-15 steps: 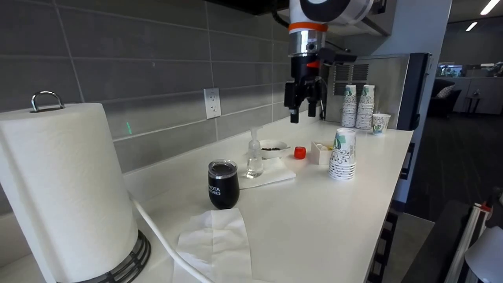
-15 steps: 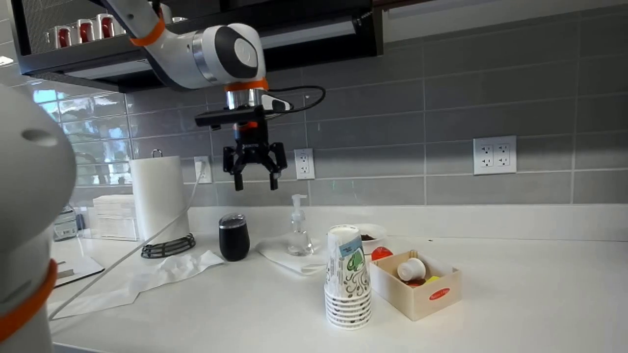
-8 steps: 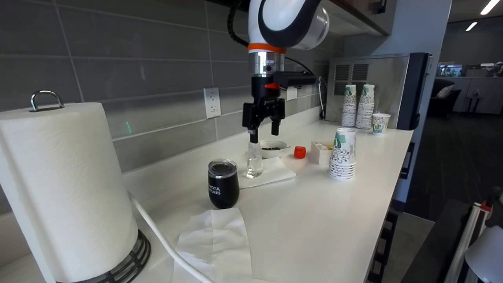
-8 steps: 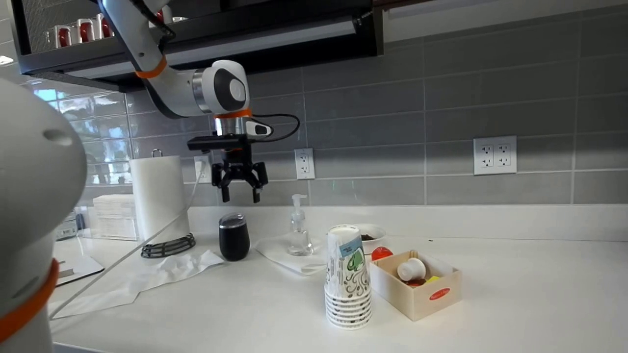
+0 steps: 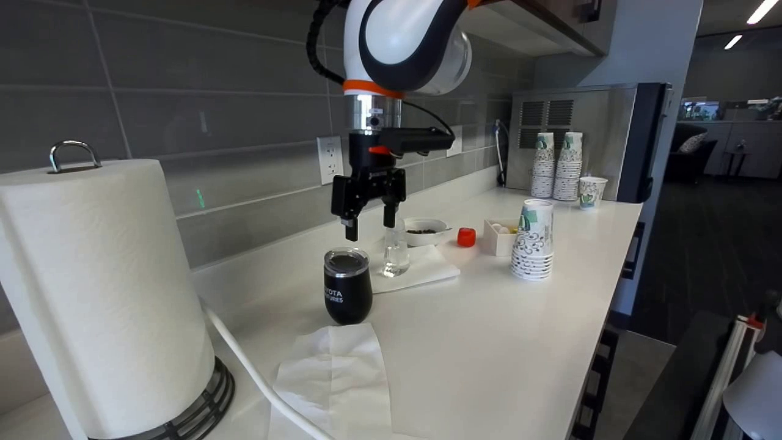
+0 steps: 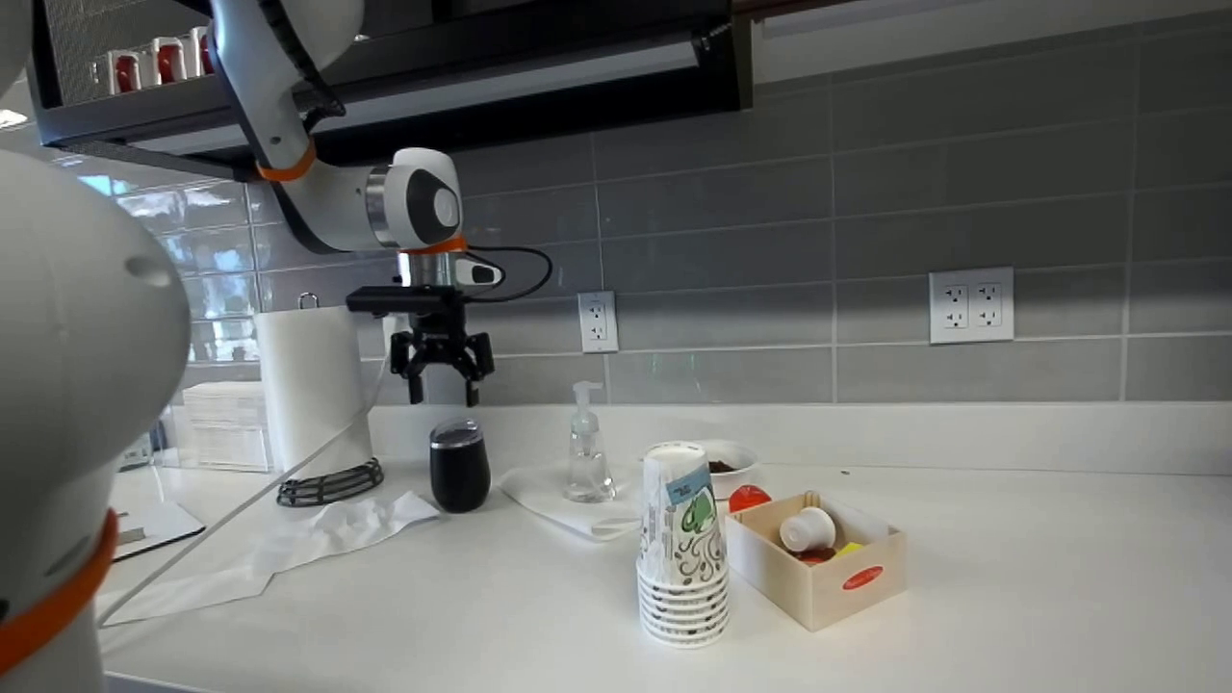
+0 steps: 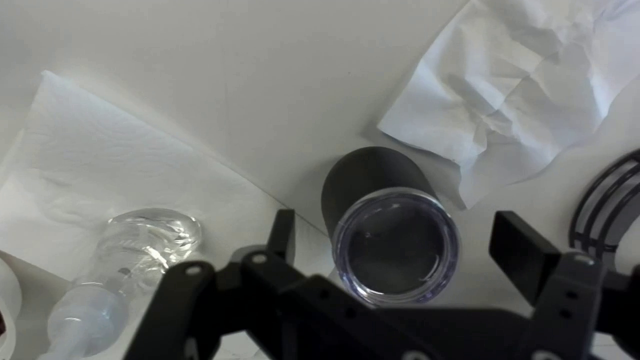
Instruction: Remove the lid from the black thermos on the left.
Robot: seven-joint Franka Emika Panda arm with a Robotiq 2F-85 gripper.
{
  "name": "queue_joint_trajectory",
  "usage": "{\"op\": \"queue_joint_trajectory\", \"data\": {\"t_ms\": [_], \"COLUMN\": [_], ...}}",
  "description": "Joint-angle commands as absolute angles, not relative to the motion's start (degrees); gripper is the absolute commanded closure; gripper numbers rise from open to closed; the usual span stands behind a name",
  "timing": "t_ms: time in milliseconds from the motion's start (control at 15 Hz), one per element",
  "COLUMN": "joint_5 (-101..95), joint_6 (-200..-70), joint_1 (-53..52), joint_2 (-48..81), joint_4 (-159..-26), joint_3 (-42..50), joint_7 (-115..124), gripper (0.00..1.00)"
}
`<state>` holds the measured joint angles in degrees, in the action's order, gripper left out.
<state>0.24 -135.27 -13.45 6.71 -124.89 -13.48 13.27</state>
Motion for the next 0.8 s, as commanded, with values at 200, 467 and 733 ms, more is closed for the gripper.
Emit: {"op": "queue_joint_trajectory", "data": {"t_ms": [200, 467, 733], "joint_5": [-3.3, -4.4, -5.3], "joint_6": [-136.3, -136.6, -136.6], "joint_1": [-16.3, -17.0, -17.3], "joint_2": [11.4, 13.2, 14.7], "joint_4": [-121.5, -120.4, -119.3], "joint_3": [-12.8, -12.3, -11.7], "joint_7": [18.8, 20.5, 21.6], "gripper": [0.0, 0.0, 0.0]}}
